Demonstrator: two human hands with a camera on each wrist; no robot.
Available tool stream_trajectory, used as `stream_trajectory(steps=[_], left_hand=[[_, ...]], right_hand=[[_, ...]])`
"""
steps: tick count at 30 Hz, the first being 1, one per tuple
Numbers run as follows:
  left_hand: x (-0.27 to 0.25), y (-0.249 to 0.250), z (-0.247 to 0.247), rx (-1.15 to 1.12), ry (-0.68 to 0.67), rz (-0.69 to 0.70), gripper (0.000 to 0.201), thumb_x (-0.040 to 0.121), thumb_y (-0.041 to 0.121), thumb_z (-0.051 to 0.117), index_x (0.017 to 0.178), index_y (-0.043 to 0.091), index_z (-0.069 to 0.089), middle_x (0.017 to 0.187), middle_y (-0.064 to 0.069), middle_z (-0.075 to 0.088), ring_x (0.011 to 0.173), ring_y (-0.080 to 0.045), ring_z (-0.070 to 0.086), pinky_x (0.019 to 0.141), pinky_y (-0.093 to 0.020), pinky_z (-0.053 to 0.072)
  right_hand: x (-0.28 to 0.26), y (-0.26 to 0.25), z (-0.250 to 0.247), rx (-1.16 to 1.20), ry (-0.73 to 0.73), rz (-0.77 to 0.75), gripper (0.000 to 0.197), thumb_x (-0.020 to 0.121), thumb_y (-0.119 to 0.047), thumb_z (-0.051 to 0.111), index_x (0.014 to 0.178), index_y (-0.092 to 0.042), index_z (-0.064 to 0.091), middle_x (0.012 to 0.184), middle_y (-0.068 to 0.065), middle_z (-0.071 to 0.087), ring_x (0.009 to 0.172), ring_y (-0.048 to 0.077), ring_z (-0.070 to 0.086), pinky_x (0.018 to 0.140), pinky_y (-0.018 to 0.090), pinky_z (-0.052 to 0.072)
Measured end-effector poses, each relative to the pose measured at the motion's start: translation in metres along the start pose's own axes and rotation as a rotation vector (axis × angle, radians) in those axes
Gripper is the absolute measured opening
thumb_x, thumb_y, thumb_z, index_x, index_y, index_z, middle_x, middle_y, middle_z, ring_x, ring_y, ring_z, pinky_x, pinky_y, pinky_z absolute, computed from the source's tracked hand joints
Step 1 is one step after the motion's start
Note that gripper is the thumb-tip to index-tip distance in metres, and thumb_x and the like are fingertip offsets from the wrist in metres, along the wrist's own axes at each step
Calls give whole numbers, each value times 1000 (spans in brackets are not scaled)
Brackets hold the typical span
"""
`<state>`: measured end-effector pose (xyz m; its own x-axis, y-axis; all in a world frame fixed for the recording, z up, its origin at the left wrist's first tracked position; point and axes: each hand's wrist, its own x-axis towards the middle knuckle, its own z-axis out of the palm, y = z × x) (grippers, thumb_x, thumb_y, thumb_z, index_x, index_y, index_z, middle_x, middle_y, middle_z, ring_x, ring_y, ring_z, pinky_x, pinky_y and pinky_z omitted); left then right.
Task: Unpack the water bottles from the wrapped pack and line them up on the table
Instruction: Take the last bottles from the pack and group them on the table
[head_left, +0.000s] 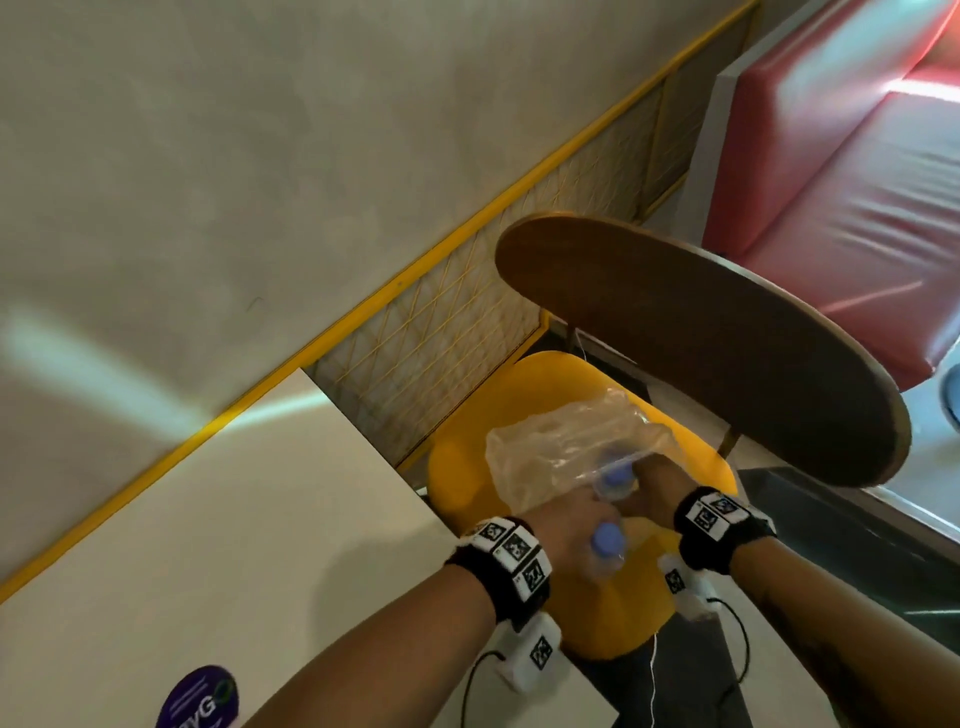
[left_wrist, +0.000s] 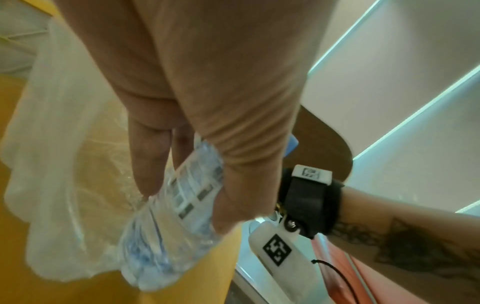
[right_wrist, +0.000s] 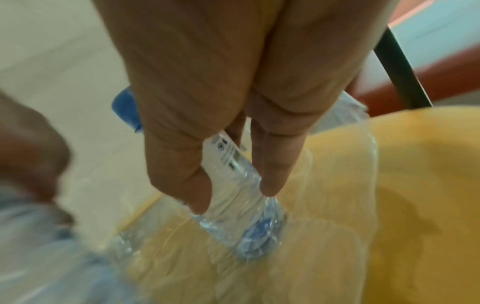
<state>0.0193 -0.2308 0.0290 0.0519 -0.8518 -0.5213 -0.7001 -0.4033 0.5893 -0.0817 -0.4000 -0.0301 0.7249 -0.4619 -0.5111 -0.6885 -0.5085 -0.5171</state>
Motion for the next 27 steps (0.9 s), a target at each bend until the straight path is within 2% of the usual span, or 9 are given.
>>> stream_trajectory(steps=[3, 6, 9, 12, 16, 18, 21, 24, 27], left_hand=[[-45, -4, 0, -44, 71, 61, 61, 73, 19, 90, 127, 18, 61, 133, -5, 56, 117, -26, 57, 99, -43, 53], [-103, -20, 0, -143, 253, 55, 53, 69, 17, 90, 116, 16, 65, 114, 0, 52, 98, -17, 56, 84, -32, 53], [-167, -52, 4, -185, 398, -59, 54, 64, 19, 90, 113, 15, 68, 108, -2, 53, 89, -20, 60, 80, -33, 54], [-230, -95, 19, -196, 516, -169, 53, 59, 25, 88, 109, 18, 70, 104, -2, 59, 90, -20, 61, 84, -38, 54], [-314, -147, 44, -189, 627, -370, 59, 52, 52, 78, 106, 30, 69, 101, 9, 59, 88, -14, 63, 83, -38, 56], [-349, -169, 55, -158, 649, -479, 64, 51, 57, 77, 110, 35, 68, 103, 14, 60, 89, -13, 64, 83, -36, 56], [-386, -196, 67, -118, 663, -601, 60, 52, 56, 76, 109, 36, 67, 100, 14, 61, 87, -15, 64, 80, -33, 54], [-406, -219, 81, -56, 653, -695, 54, 58, 53, 76, 108, 38, 64, 96, 16, 58, 85, -13, 62, 75, -27, 46], [-417, -236, 94, -36, 626, -747, 55, 59, 50, 78, 110, 37, 61, 103, 13, 62, 91, -19, 66, 80, -32, 51]], right_hand=[[-18, -1, 0, -90, -63, 3, 59, 69, -34, 85, 122, -19, 63, 117, -1, 68, 104, 18, 63, 91, 32, 51], [-52, -8, 6, -96, 12, -69, 75, 64, -30, 88, 131, -23, 55, 128, -3, 59, 116, 21, 57, 96, 37, 50], [-95, -22, 21, -48, 23, -150, 81, 61, -24, 90, 132, -32, 52, 126, -13, 56, 115, 12, 54, 96, 36, 50], [-134, -53, 43, -63, -44, -222, 77, 59, -36, 90, 127, -37, 53, 121, -19, 58, 110, 7, 58, 94, 31, 51], [-161, -104, 95, -123, -203, -303, 67, 54, -51, 84, 111, -52, 50, 109, -25, 63, 100, 3, 62, 90, 33, 53], [-172, -137, 125, -119, -264, -371, 63, 55, -51, 83, 108, -55, 50, 107, -26, 63, 98, 2, 62, 87, 35, 55], [-184, -194, 172, -132, -366, -454, 62, 57, -44, 85, 111, -44, 56, 111, -21, 62, 102, 9, 61, 93, 35, 52], [-188, -242, 229, -175, -400, -563, 54, 58, -46, 81, 105, -36, 56, 101, -17, 65, 91, 8, 62, 85, 36, 54], [-185, -275, 283, -180, -409, -618, 48, 57, -44, 76, 98, -33, 53, 94, -14, 64, 84, 13, 62, 78, 40, 55]])
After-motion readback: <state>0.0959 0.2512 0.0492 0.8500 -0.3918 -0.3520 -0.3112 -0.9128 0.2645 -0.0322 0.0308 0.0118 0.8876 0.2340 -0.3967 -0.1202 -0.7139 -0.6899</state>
